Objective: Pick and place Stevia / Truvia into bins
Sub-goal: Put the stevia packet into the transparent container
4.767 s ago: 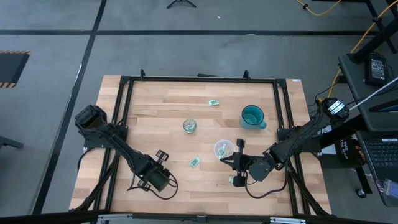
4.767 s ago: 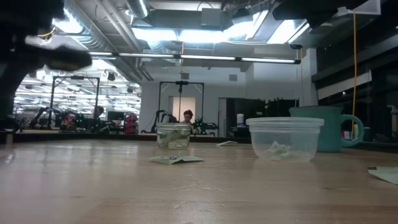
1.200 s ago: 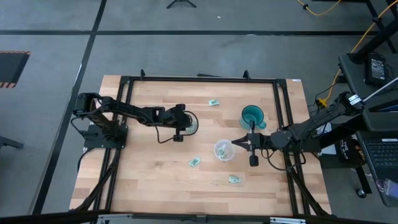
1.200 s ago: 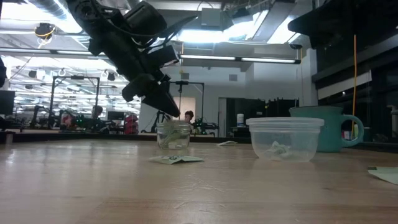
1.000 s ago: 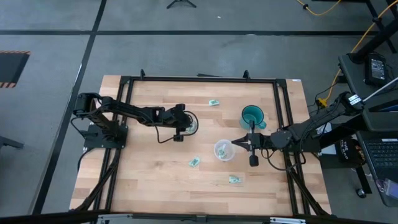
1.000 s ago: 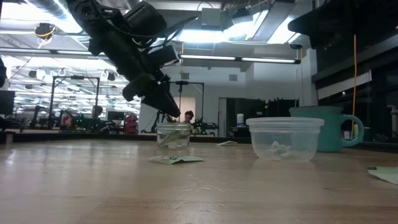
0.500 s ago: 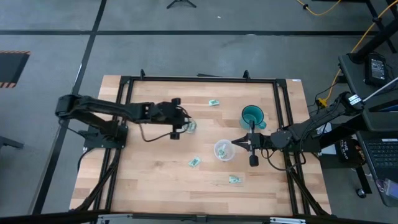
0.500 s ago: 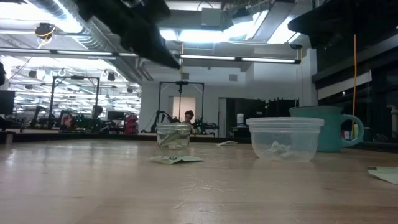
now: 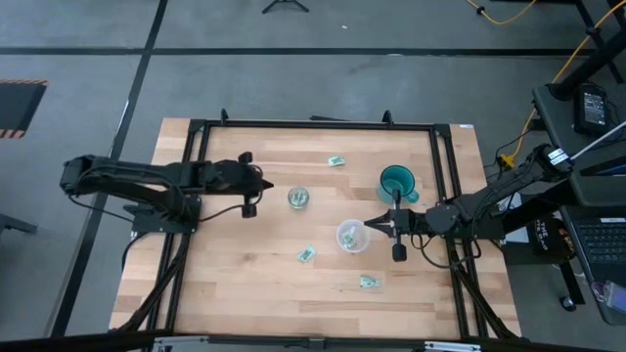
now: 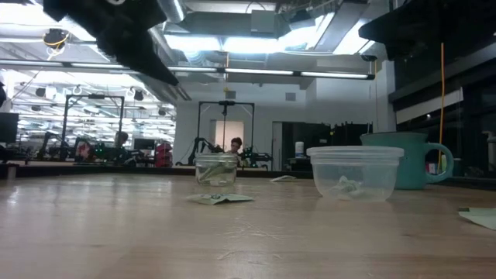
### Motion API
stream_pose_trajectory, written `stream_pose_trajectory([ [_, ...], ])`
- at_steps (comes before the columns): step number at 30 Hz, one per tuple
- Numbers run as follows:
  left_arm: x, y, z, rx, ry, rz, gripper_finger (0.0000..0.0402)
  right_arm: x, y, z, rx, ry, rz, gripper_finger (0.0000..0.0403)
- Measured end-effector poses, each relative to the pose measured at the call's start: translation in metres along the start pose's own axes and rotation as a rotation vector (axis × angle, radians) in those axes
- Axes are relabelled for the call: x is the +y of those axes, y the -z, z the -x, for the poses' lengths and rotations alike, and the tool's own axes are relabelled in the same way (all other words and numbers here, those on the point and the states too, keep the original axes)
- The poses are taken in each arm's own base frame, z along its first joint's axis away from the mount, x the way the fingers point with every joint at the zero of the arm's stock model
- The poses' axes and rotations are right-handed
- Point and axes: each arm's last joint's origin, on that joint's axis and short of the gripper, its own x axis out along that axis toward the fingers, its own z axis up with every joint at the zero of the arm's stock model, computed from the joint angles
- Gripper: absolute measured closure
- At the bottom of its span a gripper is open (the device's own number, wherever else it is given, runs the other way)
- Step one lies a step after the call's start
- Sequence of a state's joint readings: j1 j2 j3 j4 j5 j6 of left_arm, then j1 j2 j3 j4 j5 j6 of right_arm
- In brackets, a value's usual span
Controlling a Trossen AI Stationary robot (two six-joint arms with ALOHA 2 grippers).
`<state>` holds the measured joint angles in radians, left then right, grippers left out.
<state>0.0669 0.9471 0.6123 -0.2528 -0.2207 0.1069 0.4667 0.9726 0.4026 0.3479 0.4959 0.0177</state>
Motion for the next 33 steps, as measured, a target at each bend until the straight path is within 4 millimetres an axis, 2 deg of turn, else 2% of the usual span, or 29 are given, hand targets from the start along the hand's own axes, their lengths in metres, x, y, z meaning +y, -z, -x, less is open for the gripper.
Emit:
stream_pose_trajectory([
  [9, -0.006, 0.034, -0.017, -0.173, -0.051, 0.04, 0.04, -0.014, 0.01, -0.006, 0.101, 0.045, 0.045, 0.0399],
  [14, 0.001, 0.047, -0.021, -0.189, -0.137, 0.064, 0.0398, -0.038, 0.01, -0.014, 0.113, 0.063, 0.06, 0.0399],
  [20, 0.008, 0.053, -0.023, -0.171, -0.125, 0.078, 0.04, -0.074, 0.012, -0.019, 0.167, 0.226, -0.118, 0.04],
  [27, 0.013, 0.052, -0.023, -0.181, -0.143, 0.08, 0.0397, -0.098, -0.013, -0.024, 0.302, 0.317, -0.086, 0.0394],
  [33, 0.013, 0.049, -0.022, -0.218, -0.15, 0.075, 0.0399, -0.116, -0.033, -0.038, 0.387, 0.361, -0.001, 0.0393],
])
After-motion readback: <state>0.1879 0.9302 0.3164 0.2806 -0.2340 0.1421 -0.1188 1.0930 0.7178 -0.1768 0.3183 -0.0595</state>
